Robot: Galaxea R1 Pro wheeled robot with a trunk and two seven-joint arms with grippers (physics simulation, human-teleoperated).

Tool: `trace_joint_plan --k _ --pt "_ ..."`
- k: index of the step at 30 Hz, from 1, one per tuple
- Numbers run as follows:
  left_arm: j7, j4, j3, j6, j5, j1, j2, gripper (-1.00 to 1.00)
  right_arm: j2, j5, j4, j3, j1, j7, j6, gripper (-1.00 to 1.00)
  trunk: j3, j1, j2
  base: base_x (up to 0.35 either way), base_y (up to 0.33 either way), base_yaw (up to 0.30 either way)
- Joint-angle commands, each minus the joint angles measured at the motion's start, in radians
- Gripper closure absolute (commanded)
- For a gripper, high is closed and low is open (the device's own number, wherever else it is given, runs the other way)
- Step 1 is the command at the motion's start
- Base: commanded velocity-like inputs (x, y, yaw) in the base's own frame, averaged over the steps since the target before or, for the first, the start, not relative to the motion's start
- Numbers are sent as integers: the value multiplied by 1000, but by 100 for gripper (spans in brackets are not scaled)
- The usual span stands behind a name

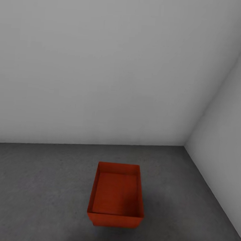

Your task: Move the two storage containers from the living room to the garage. In the garage, place one container on the floor and stack the other container on top of it (either order is fine).

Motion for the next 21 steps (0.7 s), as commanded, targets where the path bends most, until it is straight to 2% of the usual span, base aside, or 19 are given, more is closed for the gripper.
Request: trace_joint_plan --k 1,21 --pt "2 0 -2 2 3 0 0 -100 1 -8 3 8 -1 -1 -5 -100 1 0 0 0 0 0" --pt "2 -1 -2 -7 2 1 1 -100 1 -8 3 8 -1 -1 -5 -100 32 0 0 0 0 0"
